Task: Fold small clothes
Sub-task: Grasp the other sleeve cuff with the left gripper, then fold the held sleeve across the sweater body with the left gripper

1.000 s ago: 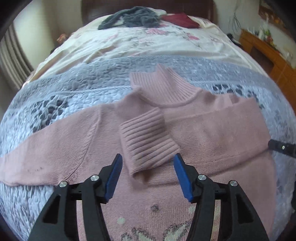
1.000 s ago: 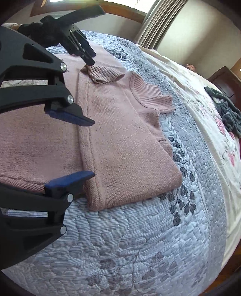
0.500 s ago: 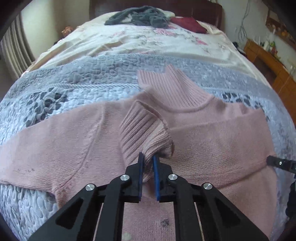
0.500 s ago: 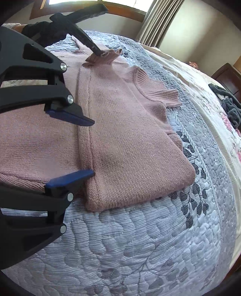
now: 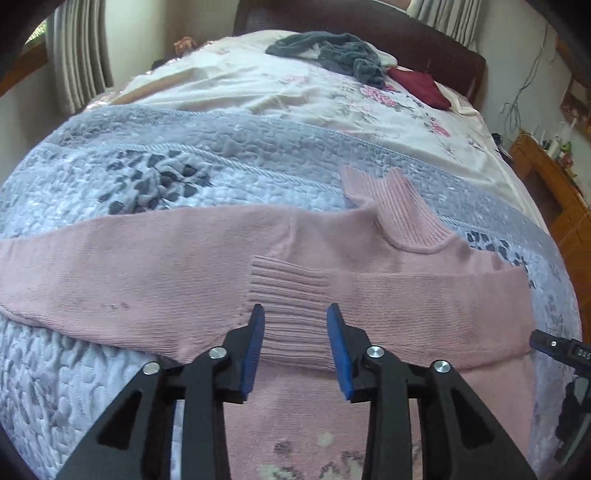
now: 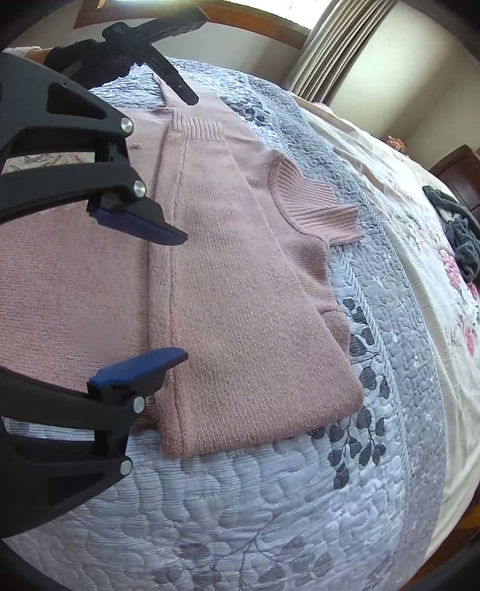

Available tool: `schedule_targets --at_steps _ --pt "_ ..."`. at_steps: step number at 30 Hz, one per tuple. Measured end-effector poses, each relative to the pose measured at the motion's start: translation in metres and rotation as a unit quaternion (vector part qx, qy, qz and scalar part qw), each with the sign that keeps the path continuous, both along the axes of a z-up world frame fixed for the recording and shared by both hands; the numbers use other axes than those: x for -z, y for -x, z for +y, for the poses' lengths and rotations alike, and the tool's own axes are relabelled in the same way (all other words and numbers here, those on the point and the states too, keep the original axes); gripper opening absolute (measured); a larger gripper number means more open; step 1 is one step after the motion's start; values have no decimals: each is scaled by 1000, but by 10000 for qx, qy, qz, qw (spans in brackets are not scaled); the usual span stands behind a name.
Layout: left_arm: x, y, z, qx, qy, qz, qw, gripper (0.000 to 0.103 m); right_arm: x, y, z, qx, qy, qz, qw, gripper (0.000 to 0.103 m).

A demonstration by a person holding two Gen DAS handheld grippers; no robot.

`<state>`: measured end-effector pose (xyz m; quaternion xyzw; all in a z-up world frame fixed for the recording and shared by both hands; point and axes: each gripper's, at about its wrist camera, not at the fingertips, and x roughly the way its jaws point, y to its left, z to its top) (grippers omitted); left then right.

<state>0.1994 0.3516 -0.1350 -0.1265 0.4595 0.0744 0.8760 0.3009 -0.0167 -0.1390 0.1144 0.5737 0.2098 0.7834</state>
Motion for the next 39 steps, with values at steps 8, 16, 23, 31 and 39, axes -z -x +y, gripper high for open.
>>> schedule_targets --at_steps 8,16,23,31,39 --pt "50 -15 -5 185 168 443 9987 36 30 0 10 -98 348 95 9993 58" --pt "9 40 59 -293 753 -13 9967 48 -17 33 26 -334 342 -237 9986 61" --pt "14 118 182 -1364 729 93 9879 49 -16 85 80 -1106 450 -214 9926 64" --pt "22 167 303 -2415 1572 -519 9562 48 12 100 133 -1446 665 -56 9872 64" --pt "37 168 378 -3015 2239 -1139 9198 44 26 96 142 -1350 724 -15 9882 65"
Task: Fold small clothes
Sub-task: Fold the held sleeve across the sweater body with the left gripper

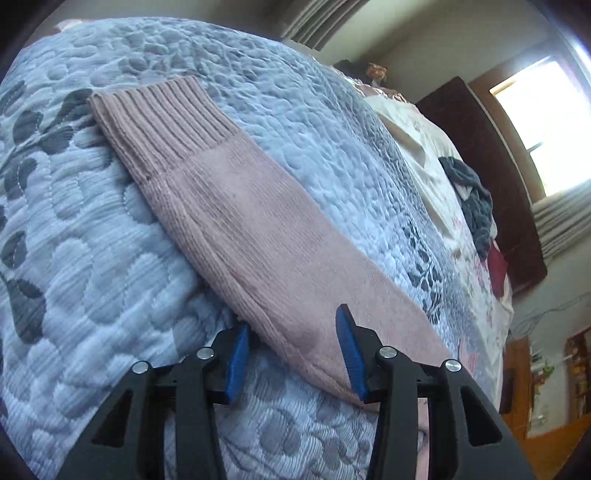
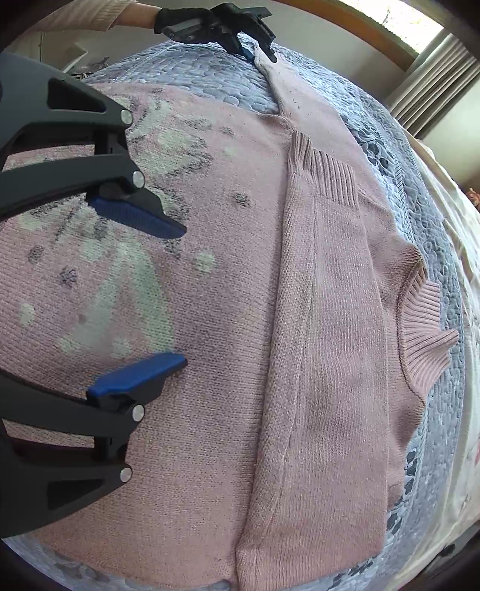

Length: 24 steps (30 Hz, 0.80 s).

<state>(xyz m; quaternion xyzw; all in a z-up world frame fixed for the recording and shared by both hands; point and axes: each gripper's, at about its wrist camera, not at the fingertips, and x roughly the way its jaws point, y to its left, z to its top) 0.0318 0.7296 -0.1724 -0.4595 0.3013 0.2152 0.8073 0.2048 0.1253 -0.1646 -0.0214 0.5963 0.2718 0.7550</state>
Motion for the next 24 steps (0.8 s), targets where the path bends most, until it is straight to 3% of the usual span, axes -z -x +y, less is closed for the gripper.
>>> schedule_targets --at_steps 6,10,14,18,24 --pt "2 -14 25 -167 -36 -150 9997 43 4 -2 -1 27 6 3 10000 64" --pt "0 -26 23 -114 -290 87 9995 43 6 -1 -1 28 19 -23 10000 65" --pt "-4 -29 20 -104 -505 337 9981 21 6 -1 -1 41 1 -31 10000 65" --pt "-9 -27 17 -50 -627 379 9973 13 4 -1 -5 58 -66 16 10000 64" --pt "-33 -32 -8 144 -888 115 9959 9 -2 -1 -14 138 -137 50 9998 63"
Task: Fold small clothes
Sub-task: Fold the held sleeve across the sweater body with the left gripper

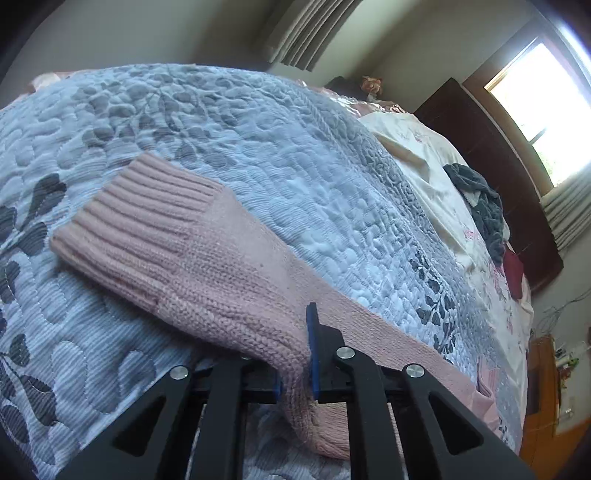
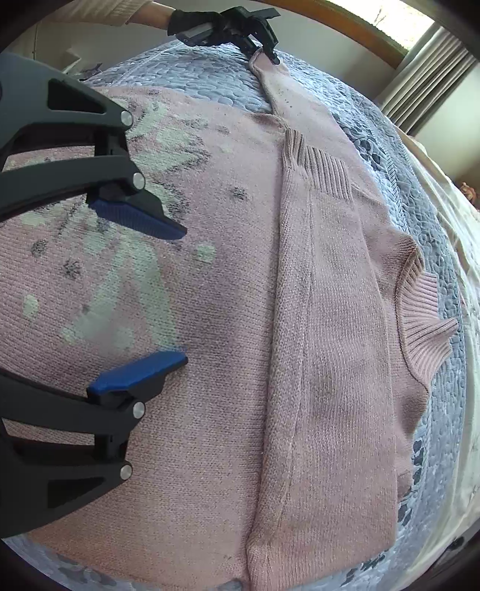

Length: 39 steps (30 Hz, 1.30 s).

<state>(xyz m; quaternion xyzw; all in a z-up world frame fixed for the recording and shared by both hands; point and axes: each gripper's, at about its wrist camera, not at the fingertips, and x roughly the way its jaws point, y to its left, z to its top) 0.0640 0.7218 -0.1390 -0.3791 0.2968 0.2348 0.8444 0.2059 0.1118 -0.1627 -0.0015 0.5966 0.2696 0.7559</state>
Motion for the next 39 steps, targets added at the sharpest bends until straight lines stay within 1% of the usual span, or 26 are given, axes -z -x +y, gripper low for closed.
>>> schedule_targets --at_steps 3,5,11,14,19,22,24,29,34,36,38,39 --pt "-18 -11 -28 339 -191 -156 9991 9 -4 1 -6 46 -20 -15 10000 63" --pt "-25 -20 -50 585 -246 -237 9977 9 -4 2 -10 68 -38 -15 10000 63" --pt "-34 -57 -123 1332 -578 -206 9892 9 0 0 -17 104 -144 47 9998 62" --pt "-36 -75 -165 1727 -552 -327 9829 9 0 0 -17 85 -163 30 9998 62" --pt "-37 -107 -244 2415 -381 -575 9680 9 1 -1 -20 101 -277 47 9996 62" --pt "-32 -123 -284 2703 -307 -603 9604 9 3 -2 -22 89 -317 57 9994 63" --pt "-24 -132 -305 2804 -215 -560 9580 9 4 -2 -21 69 -329 47 9994 63" --pt "12 -151 -336 2999 -91 -157 9538 9 5 -3 -23 52 -399 50 9992 63" --pt "53 -154 -339 3040 175 284 9521 10 6 -3 -24 41 -472 73 9988 63" --pt "60 -150 -338 3063 236 271 9513 11 6 -3 -24 21 -461 73 9989 63" --pt "57 -142 -337 3092 368 225 9500 12 7 -4 -24 2 -461 82 9989 63" --pt "54 -136 -334 3137 511 192 9480 19 7 -4 -24 1 -473 99 9988 63"
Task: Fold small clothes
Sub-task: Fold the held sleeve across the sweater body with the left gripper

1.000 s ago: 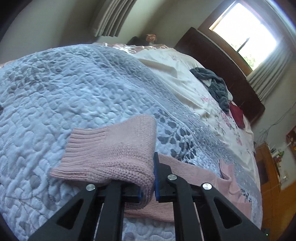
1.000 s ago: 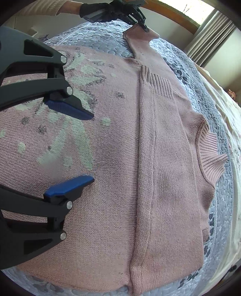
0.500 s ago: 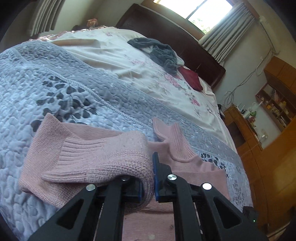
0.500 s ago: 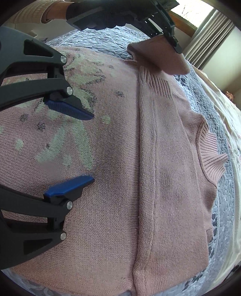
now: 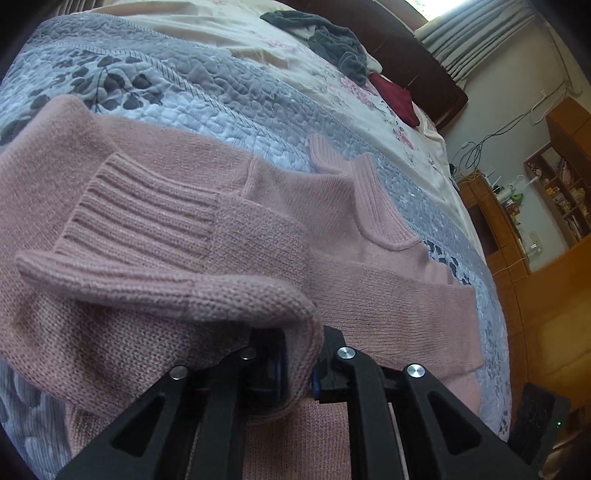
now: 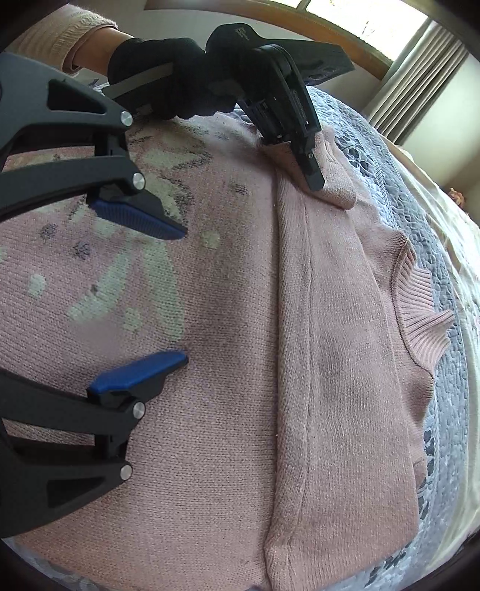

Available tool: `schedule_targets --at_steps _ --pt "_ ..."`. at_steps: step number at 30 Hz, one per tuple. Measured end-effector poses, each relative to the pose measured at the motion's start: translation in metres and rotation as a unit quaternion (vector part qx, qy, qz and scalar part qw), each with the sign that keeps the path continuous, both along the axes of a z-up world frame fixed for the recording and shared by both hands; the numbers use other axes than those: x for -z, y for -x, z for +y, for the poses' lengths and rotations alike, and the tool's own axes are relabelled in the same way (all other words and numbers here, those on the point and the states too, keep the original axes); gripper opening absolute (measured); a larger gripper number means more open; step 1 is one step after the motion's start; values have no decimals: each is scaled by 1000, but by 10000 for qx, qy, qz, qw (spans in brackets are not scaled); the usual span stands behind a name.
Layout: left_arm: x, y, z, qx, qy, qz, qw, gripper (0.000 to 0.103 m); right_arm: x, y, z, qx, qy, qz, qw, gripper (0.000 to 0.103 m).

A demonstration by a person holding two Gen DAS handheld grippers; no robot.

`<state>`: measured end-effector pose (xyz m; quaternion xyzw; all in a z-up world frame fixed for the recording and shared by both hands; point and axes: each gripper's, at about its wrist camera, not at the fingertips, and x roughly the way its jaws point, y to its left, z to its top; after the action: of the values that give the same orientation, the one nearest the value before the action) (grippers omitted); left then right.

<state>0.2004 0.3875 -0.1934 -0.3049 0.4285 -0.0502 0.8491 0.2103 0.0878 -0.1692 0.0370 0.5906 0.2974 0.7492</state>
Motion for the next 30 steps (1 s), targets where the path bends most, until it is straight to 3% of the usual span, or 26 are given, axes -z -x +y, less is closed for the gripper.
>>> schedule_targets --at_steps 2,4,7,10,13,15,17,21,25,27,30 --pt "-7 19 7 157 289 -31 9995 32 -1 -2 -1 18 -32 67 10000 63" --pt "-19 41 14 268 225 -85 9994 35 -3 -5 -1 56 -42 150 9999 63" --pt "-40 70 44 -5 -213 -284 9994 36 -13 -12 3 112 -24 167 9998 64" --pt "-56 73 82 -544 -825 -276 9947 36 -29 -22 19 63 -144 156 9998 64" --pt "-56 61 115 -994 -1183 -83 9880 36 -42 -32 43 -41 -210 114 9997 64" --pt "-41 45 126 -1115 -1408 336 9832 35 -48 -40 61 -109 -212 125 9996 64" --pt "-22 38 129 -1036 -1390 500 9836 35 -51 -49 80 -169 -237 210 9994 64" --pt "-14 43 123 -962 -1648 324 9811 36 -44 -67 117 -224 -293 517 9980 64" --pt "-21 53 132 -1035 -1263 228 9863 36 -26 -80 152 -196 -366 914 9949 64" --pt "-28 60 136 -1076 -1189 172 9869 36 -16 -83 164 -171 -404 1100 9930 61" --pt "-38 67 137 -1147 -1292 80 9849 36 -6 -85 178 -248 -437 1243 9910 36"
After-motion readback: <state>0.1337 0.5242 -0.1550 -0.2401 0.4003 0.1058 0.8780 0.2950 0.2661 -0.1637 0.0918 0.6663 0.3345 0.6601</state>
